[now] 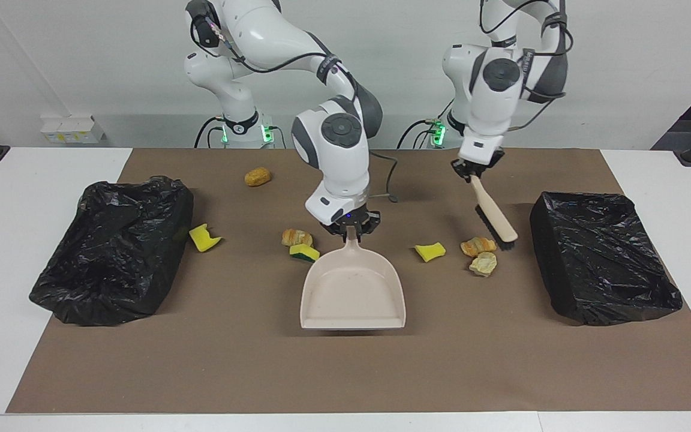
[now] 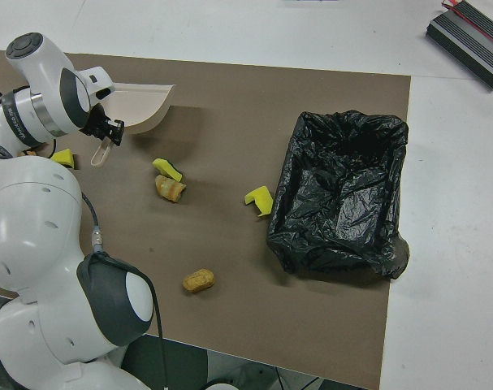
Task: Sweep and dump trash in bin
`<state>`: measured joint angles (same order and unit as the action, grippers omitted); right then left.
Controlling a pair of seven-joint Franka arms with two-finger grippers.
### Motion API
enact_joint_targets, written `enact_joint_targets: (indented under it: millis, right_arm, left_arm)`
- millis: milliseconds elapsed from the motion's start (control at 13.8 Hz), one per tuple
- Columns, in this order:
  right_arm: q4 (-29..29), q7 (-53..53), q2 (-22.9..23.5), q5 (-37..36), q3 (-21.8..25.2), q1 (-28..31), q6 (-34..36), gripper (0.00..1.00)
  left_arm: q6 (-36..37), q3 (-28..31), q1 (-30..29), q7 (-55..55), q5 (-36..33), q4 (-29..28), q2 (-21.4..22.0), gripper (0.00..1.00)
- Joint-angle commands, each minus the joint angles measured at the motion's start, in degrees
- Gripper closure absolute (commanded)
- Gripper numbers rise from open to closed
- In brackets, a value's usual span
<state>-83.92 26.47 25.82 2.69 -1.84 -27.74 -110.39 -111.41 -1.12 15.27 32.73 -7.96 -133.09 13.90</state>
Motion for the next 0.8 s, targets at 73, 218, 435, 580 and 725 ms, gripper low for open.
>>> enact_joint_targets:
  millis: [73,218,435,580,725]
  right_arm:
    - [-1.77,-14.65,-2.09,-0.32,-0.54,2.6,2.72,1.0]
    - [-1.77,-21.78,-2.09,-0.41,-0.54,3.74,4.03,1.0]
    - [-1.94,-33.02,-2.09,-0.93,-0.54,4.8,5.1,1.0]
    - [-3.08,-41.11,-2.7,-1.29,-0.45,4.8,5.01,1.0]
    - [-4.05,-49.89,-3.23,-1.46,-0.45,4.8,4.83,1.0]
  left_arm:
    - [-3.1,-0.82,-6.03,-4.16,-2.85,0.37,-3.78,1.0]
    - [-4.86,-0.9,-7.79,-4.25,-3.9,-0.41,-4.85,1.0]
    - [-5.83,-0.99,-7.8,-3.99,-5.49,-1.47,-6.16,1.0]
    - [-6.01,-1.17,-6.92,-3.81,-5.49,-1.56,-6.6,1.0]
    - [-7.4,-1.34,-4.65,-3.46,-4.44,-2.0,-7.4,1.0]
